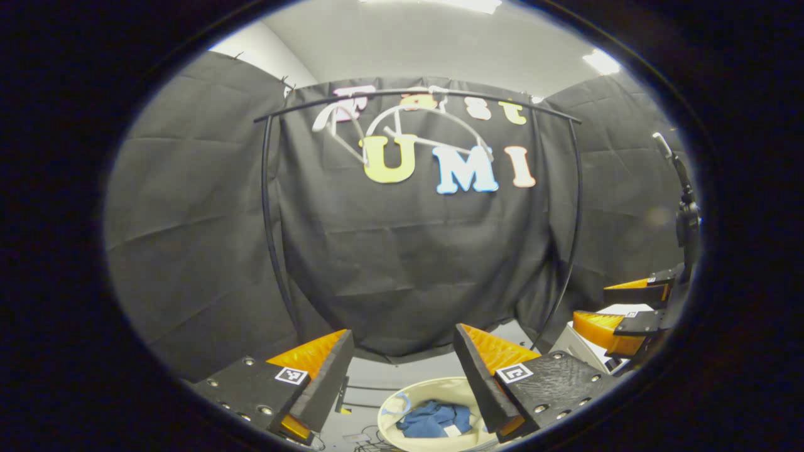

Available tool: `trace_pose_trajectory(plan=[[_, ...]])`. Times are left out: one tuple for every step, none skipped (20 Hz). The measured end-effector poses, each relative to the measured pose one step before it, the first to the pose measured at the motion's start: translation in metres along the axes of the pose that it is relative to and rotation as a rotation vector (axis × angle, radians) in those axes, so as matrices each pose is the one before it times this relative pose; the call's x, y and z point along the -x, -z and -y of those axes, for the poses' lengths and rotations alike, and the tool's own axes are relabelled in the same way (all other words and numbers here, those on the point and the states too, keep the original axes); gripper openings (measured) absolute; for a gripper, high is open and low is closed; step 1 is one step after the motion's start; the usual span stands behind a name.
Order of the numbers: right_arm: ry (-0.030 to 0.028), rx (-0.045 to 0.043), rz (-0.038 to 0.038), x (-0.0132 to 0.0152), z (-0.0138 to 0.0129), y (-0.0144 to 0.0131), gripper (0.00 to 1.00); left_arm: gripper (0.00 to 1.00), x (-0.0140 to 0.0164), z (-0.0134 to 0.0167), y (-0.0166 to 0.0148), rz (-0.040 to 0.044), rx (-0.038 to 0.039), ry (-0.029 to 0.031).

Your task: Grasp the clothes on the hanger with both hands and then place them into the laundry hamper below.

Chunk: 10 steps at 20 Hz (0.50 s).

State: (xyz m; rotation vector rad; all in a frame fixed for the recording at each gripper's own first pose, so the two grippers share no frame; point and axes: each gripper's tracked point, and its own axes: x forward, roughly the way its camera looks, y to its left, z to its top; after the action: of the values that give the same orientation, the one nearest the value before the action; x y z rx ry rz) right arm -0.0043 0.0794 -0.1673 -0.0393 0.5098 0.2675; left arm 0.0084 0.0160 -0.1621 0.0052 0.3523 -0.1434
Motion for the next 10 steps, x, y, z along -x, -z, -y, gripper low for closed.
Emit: trace_pose_trajectory(plan=[[0.01438,0.00170,0.03560,0.00918,0.00953,-0.01149,0.95,0.93,0.00448,0.00532,-0.01798,0.02489,0.00112,0.00764],[0.01553,0.00363,0.02681,0.00849,0.01038,-0.01099,0.95,0.93,0.00388,0.00604,-0.01815,0.02647,0.00296,0.00445],[0.01453,-0.00328,0.02351,0.00789,0.01067,-0.00567,0.94,0.93,0.00597,0.00636,-0.01482,0.02171,0.00220,0.00529],[0.00501,-0.01131,0.01747,0.00843,0.00885,-0.00820,0.94,0.93,0.00559,0.00696,-0.01406,0.01784,0.00064,0.00272],[0.00313,-0.01631,0.01504,0.00960,0.00832,-0.00782,0.94,0.93,0.00781,0.00661,-0.01337,0.01962,0.00452,0.00289],[0.00518,-0.01848,0.01710,0.00969,0.00910,-0.01016,0.94,0.93,0.00477,0.00748,-0.01581,0.01539,0.00454,-0.00004],[0.00440,-0.01856,0.01691,0.00713,0.00881,-0.01052,0.94,0.93,0.01091,0.00498,-0.01221,0.01418,0.00415,-0.00287],[0.00276,-0.01303,0.02613,0.00695,0.00707,-0.01041,0.94,0.93,0.01159,0.00418,-0.01120,0.01908,0.00201,-0.00331],[0.00879,-0.00493,0.02435,0.00844,0.00756,-0.00848,0.94,0.93,0.00950,0.00485,-0.01111,0.02002,-0.00249,-0.00524],[0.00222,-0.00454,0.02558,0.00909,0.00648,-0.00850,0.94,0.92,0.01407,0.00348,-0.00131,0.01927,-0.00584,-0.00878]])
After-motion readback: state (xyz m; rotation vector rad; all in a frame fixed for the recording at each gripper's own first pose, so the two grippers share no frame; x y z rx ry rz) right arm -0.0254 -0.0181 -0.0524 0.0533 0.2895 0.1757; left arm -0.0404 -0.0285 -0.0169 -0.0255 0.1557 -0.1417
